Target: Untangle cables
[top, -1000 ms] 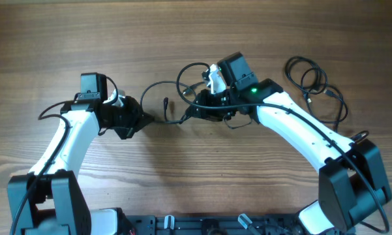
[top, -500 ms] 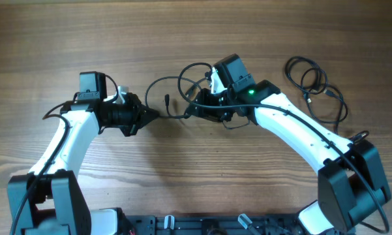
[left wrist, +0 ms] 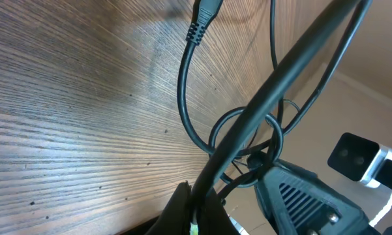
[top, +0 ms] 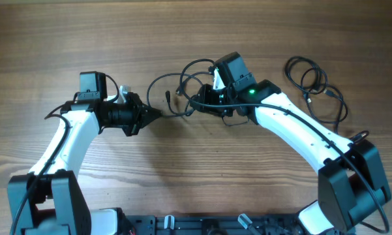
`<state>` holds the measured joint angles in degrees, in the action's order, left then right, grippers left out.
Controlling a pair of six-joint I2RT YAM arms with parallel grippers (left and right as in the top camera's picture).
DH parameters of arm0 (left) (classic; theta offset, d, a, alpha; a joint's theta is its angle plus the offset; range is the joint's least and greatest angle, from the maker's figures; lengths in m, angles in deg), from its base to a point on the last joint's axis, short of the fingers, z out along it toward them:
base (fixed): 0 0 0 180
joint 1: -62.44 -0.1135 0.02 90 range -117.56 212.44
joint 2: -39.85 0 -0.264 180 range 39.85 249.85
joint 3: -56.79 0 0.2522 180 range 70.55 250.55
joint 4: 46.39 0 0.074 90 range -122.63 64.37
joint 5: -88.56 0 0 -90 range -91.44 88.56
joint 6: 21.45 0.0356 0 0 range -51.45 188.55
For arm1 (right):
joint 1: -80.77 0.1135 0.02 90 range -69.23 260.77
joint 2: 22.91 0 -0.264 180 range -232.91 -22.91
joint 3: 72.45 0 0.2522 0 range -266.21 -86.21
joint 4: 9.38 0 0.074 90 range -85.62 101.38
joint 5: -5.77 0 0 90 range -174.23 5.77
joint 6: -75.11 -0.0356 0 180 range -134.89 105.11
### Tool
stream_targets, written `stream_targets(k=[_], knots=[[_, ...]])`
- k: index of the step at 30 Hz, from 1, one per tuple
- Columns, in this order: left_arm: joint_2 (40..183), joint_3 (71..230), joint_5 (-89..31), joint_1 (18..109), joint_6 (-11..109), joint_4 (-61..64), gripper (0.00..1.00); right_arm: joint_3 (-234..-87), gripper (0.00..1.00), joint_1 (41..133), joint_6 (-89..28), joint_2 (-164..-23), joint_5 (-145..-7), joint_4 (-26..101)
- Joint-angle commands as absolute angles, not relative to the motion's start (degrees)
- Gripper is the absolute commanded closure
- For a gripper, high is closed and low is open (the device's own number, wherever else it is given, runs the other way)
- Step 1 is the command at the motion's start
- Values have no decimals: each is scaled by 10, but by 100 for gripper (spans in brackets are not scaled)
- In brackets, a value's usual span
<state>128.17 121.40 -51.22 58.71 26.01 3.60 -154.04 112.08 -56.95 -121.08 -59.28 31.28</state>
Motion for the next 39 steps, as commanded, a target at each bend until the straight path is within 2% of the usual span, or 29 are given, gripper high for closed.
stream_targets(k=[1,8,10,12,18,20,22,23,26,27,32,39], knots=[[1279,1210,-557,584,259,35,96,-1540,76,1118,-567,-1221,-605,305],[1279,1210,-595,584,264,35,96,-1540,81,1118,-569,-1221,-576,271],[1279,1210,-592,584,279,35,96,-1540,92,1117,-568,-1221,-573,267],[1279,1210,-583,584,292,33,96,-1540,95,1116,-568,-1221,-573,267],[1279,1210,-405,584,323,37,96,-1540,96,1105,-506,-1221,-561,271],[1279,1210,-363,584,323,38,87,-1540,96,1101,-472,-1221,-517,268],[1279,1210,-359,584,323,38,82,-1540,96,1100,-456,-1221,-482,271],[1279,1210,-363,584,323,38,76,-1540,96,1100,-449,-1221,-453,272],[1279,1210,-408,584,324,37,57,-1540,96,1100,-471,-1221,-426,272],[1279,1210,-452,584,330,34,54,-1540,96,1100,-509,-1221,-426,275],[1279,1210,-730,585,376,-9,51,-1540,96,1100,-624,-1221,-439,230],[1279,1210,-758,585,372,-10,46,-1540,96,1102,-757,-1221,-568,224]])
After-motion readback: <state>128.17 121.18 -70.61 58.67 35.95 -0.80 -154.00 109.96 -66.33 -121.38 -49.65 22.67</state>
